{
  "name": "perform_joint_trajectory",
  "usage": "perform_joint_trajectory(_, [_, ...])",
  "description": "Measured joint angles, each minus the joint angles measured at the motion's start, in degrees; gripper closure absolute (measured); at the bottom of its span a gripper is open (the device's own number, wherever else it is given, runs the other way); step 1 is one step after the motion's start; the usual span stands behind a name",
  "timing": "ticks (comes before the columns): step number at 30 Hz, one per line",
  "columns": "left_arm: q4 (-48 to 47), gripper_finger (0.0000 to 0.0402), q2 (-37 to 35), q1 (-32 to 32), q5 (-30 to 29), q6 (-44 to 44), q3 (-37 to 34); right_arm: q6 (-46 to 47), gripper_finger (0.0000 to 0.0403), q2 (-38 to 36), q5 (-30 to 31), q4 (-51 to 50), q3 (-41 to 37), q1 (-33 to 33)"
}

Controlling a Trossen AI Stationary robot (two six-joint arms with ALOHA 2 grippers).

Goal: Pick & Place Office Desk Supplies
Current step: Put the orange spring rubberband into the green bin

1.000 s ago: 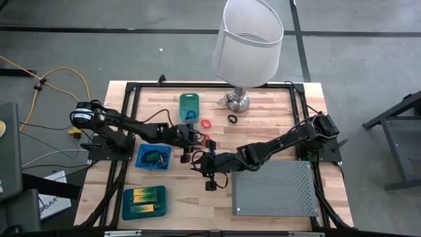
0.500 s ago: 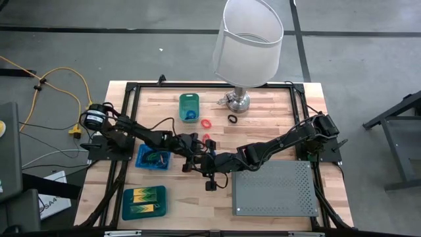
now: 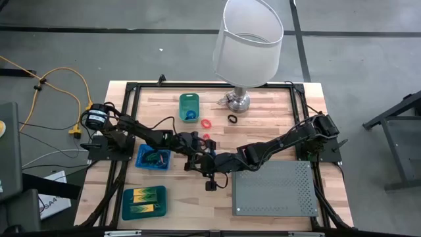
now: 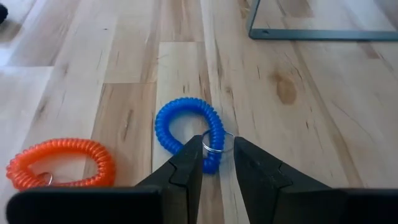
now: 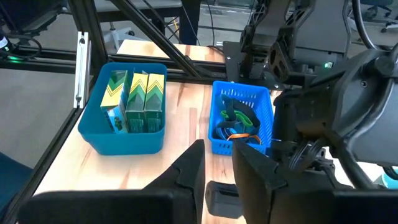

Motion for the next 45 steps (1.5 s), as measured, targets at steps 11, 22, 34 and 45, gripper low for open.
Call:
perform_joint_trajectory(11, [0.0,0.0314,0.0,0.3,3.3,-0.4,0.0,0.0,0.0334,0.0,0.0,0.0,0.0,0.0])
perform_joint_trajectory(22, [0.3,0.0233,0.6,0.9,3.6,2.4,0.0,0.0,0.0334,0.0,0.0,0.0,0.0,0.0])
perform_joint_trajectory(34, [0.6,0.0228,1.6,0.6,1.4,5.3,-0.1,0.0,0.0334,0.0,0.0,0.0,0.0,0.0])
perform_joint_trajectory(45, [1.5,0.0228,1.6,0.4,1.8,7.4,0.0,0.0,0.0334,0.0,0.0,0.0,0.0,0.0])
